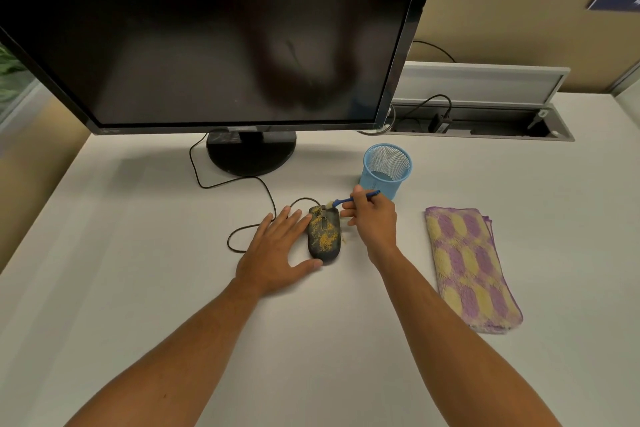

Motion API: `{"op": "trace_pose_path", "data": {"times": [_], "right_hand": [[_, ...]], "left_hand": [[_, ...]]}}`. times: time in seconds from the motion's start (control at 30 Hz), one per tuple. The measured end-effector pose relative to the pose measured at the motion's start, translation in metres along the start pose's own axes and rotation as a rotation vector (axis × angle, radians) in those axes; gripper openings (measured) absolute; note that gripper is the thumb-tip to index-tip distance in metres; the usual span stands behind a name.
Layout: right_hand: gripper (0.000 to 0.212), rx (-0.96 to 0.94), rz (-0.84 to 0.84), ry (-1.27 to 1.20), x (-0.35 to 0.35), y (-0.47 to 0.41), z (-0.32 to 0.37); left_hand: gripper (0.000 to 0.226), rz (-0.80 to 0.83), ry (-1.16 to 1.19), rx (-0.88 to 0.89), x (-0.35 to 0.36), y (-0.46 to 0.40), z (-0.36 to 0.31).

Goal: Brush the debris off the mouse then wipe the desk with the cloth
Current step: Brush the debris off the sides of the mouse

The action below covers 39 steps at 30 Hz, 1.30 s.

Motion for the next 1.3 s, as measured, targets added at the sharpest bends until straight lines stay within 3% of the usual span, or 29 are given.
{"op": "trace_pose_path", "data": {"times": [0.4,0.87,1.3], "right_hand": [[0.028,-0.077,-0.003,0.118,-0.027,0.029,-0.010],[0.030,-0.087,-0.194,-0.062,-0.029,0.044,-0.013],[0.037,0.004,-0.127,-0.019,-0.016,0.024,-0.016]], "left_hand": [[0.091,0.005,-0.005,0.004,0.001,0.000,0.000],[0.091,0.006,-0.003,0.002,0.000,0.000,0.000],[0.090,-0.008,-0.001,-0.001,0.001,0.000,0.000]]}}
Point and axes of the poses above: each hand's wrist, its own y-axis away from the middle knuckle, its own x-axis out of the palm, z = x × y, the point moved 1 cm from there along -y, towards the middle knuckle, and after that the axes turned 14 degrees about -y, right-handed, at the moved point
